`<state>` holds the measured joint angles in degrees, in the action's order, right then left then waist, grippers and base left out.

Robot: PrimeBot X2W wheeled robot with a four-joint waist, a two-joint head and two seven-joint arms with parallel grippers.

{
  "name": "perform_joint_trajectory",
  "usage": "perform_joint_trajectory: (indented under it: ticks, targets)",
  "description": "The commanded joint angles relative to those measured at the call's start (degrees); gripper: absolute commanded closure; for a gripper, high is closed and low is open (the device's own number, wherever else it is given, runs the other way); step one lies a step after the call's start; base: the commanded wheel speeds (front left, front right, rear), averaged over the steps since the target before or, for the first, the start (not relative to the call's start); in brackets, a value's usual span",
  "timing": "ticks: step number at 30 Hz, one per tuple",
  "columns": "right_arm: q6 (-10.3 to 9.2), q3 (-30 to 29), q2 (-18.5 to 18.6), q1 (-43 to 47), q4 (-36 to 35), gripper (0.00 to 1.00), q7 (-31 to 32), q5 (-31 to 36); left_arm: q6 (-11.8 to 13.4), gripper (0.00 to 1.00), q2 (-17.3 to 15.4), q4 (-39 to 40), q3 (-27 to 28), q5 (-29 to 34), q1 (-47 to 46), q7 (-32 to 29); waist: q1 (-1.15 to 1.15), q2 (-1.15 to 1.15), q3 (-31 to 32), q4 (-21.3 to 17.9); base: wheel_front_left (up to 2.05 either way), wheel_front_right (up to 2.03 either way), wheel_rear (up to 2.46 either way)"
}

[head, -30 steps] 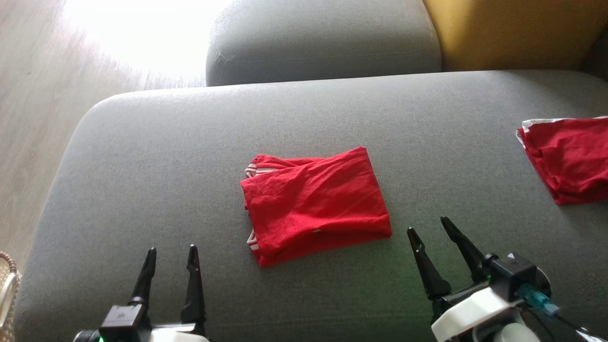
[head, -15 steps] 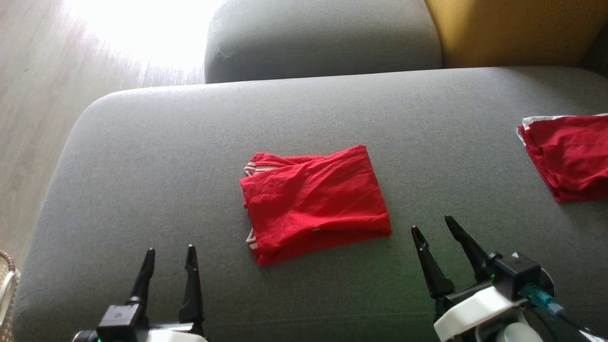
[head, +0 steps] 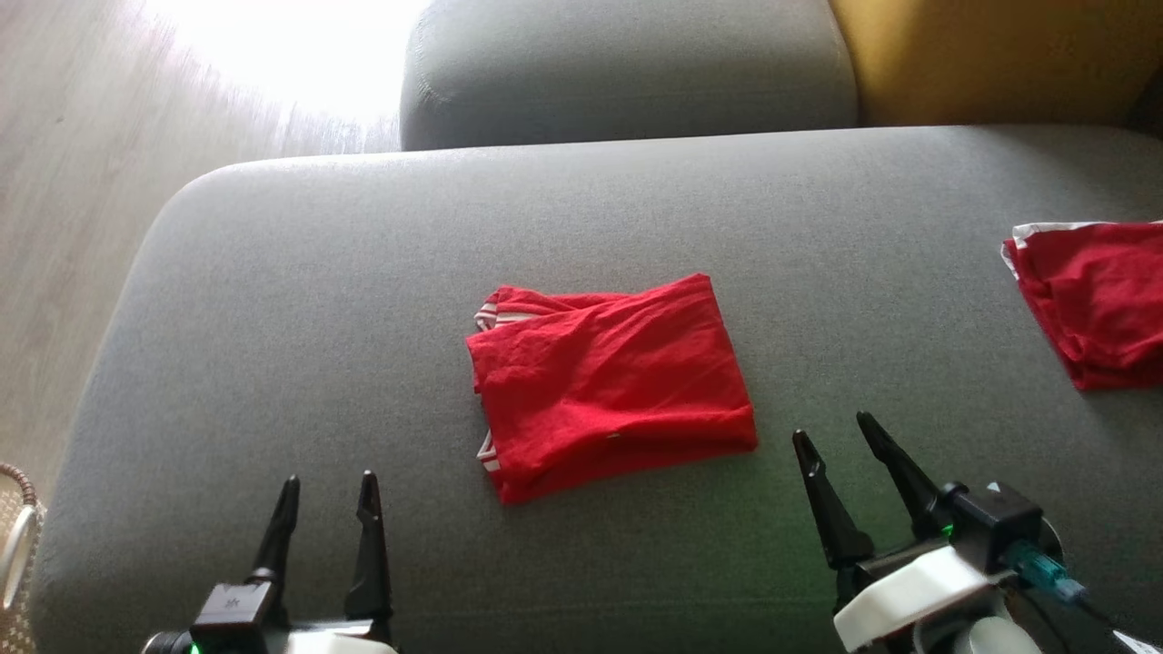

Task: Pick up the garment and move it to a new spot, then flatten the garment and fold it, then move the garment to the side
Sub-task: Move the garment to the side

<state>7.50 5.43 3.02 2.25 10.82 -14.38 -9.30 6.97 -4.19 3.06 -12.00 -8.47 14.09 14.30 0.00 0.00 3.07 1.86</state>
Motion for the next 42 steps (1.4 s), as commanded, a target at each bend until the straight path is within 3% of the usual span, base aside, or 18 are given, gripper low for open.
perform_joint_trajectory:
  ticks: [1,6,13,26,38,39,40,41,42]
  targets:
    - [-0.01,1.1,-0.1,-2.2,-1.4,0.00,-0.6,-0.7,-0.5,0.00,0.6,1.4,2.4,0.6,-2.0,0.7,0.00,0.00,-0.1,0.2,0.00,0.00,0.00]
    - [-0.01,1.5,-0.1,-5.2,2.1,0.00,-0.6,-3.1,-0.9,0.00,0.9,1.0,2.2,0.7,-2.5,0.7,0.00,0.00,-0.8,1.2,0.00,0.00,0.00]
    - [-0.01,1.4,-0.1,-14.7,15.2,0.00,-0.1,-10.2,-1.3,0.00,1.1,-0.2,0.9,0.5,-3.3,0.7,0.00,0.00,-2.4,4.2,0.00,0.00,0.00]
    - [-0.01,0.4,4.4,-32.4,36.8,0.00,10.5,-23.8,-1.2,0.00,1.3,-0.9,-3.1,0.7,-7.2,0.7,0.00,0.00,-8.3,10.3,0.00,0.00,0.00]
    - [-0.01,4.5,6.2,-37.8,45.9,0.00,15.8,-29.5,0.1,0.00,1.3,-1.1,-5.8,-0.6,-9.6,0.7,0.00,0.00,-10.9,11.7,0.00,0.00,0.00]
    - [-0.01,4.8,6.2,-37.9,46.2,0.02,15.9,-29.9,0.1,0.00,1.3,-1.2,-6.0,-0.7,-9.7,0.7,0.00,0.00,-11.1,11.8,0.00,0.00,0.00]
    - [-0.01,5.2,6.2,-38.0,46.5,0.26,16.0,-30.4,0.2,0.00,1.3,-1.2,-6.2,-0.7,-9.9,0.7,0.00,0.00,-11.3,11.9,0.00,0.00,0.00]
    - [-0.01,5.6,6.3,-38.1,46.6,0.69,15.9,-30.8,0.2,0.00,1.3,-1.2,-6.3,-0.7,-10.1,0.7,0.00,0.00,-11.4,12.0,0.00,0.00,0.00]
    - [-0.01,5.6,6.3,-38.1,46.6,0.69,15.9,-30.8,0.2,0.00,1.3,-1.2,-6.3,-0.7,-10.1,0.7,0.00,0.00,-11.4,12.0,0.00,0.00,0.00]
